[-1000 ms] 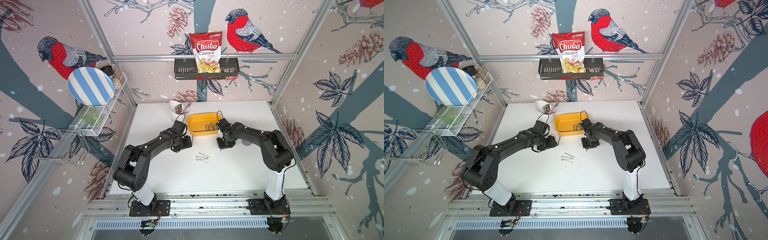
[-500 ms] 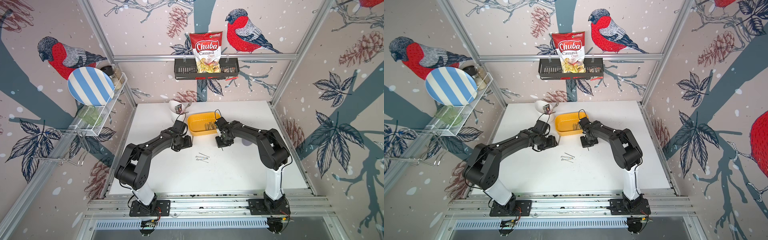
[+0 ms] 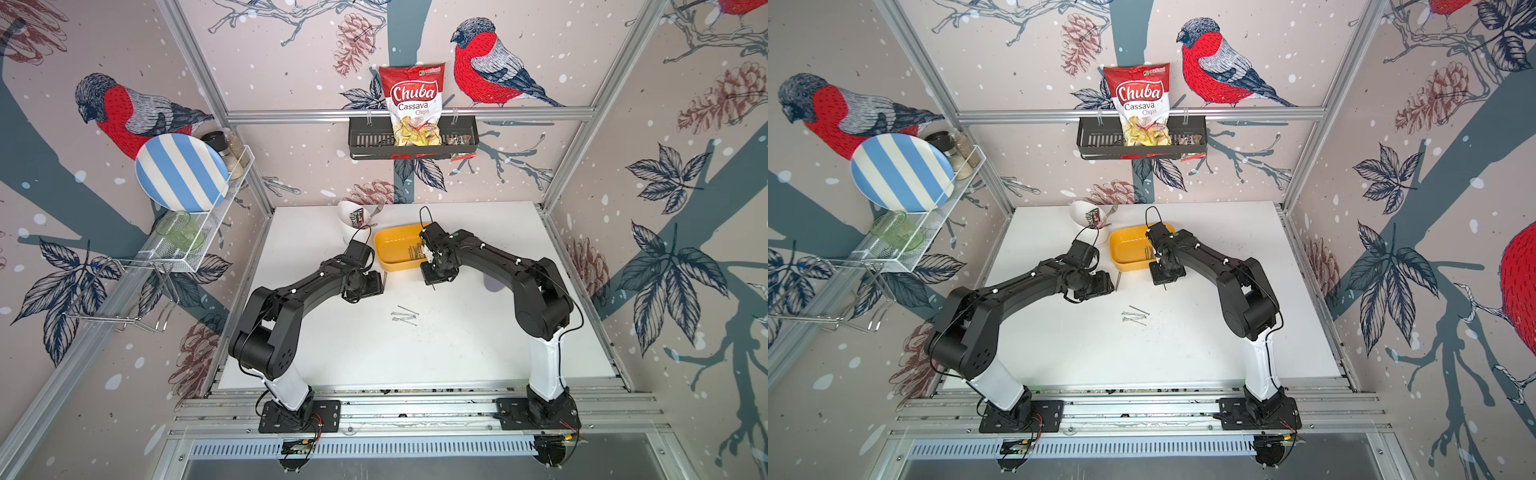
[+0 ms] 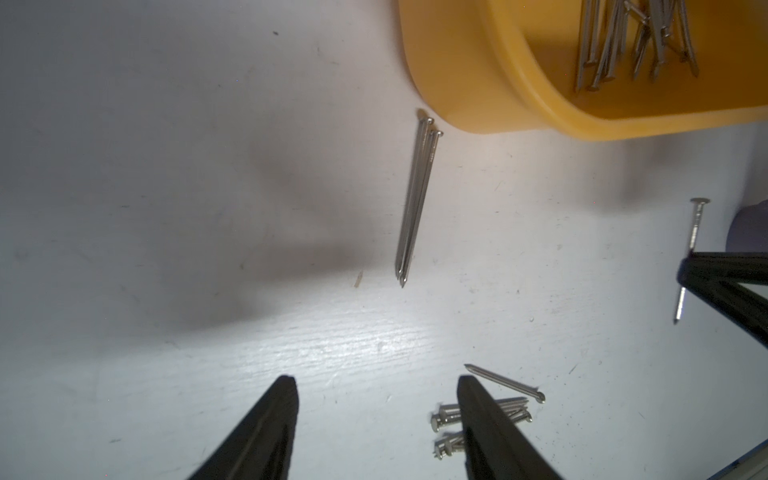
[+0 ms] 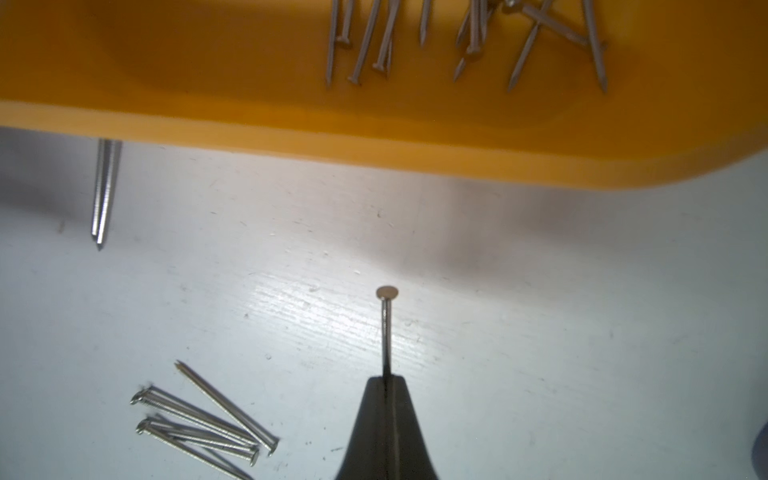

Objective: Put the nails on the desktop into the storage box
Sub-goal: Pick up the nail from the center of the board, then place the nail in the storage box.

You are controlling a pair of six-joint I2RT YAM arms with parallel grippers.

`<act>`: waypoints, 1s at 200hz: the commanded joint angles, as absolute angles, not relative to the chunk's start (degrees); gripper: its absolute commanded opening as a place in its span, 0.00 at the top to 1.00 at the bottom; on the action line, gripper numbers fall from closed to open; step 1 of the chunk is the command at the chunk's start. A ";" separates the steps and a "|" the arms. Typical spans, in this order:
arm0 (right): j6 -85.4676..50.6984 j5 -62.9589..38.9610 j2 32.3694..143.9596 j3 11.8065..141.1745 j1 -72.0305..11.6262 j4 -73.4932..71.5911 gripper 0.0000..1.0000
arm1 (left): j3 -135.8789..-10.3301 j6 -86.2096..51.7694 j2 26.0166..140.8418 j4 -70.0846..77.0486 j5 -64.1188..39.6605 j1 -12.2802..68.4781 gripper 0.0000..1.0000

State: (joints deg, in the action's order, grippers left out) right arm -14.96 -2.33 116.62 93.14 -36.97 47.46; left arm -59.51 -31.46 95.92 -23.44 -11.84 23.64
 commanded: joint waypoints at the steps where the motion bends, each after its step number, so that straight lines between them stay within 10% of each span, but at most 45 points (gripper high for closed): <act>1: -16.01 -3.83 115.49 96.19 -37.48 50.85 1.00 | -59.36 -30.85 96.15 -23.52 -12.05 23.34 0.36; 84: -14.90 -4.90 128.61 127.85 -31.69 58.88 1.00 | -60.38 -29.79 96.26 -24.62 -12.13 23.21 0.36; 200: -16.42 -10.72 143.41 134.57 -26.46 52.98 1.00 | -66.81 -26.20 99.35 -29.58 -11.25 22.63 0.36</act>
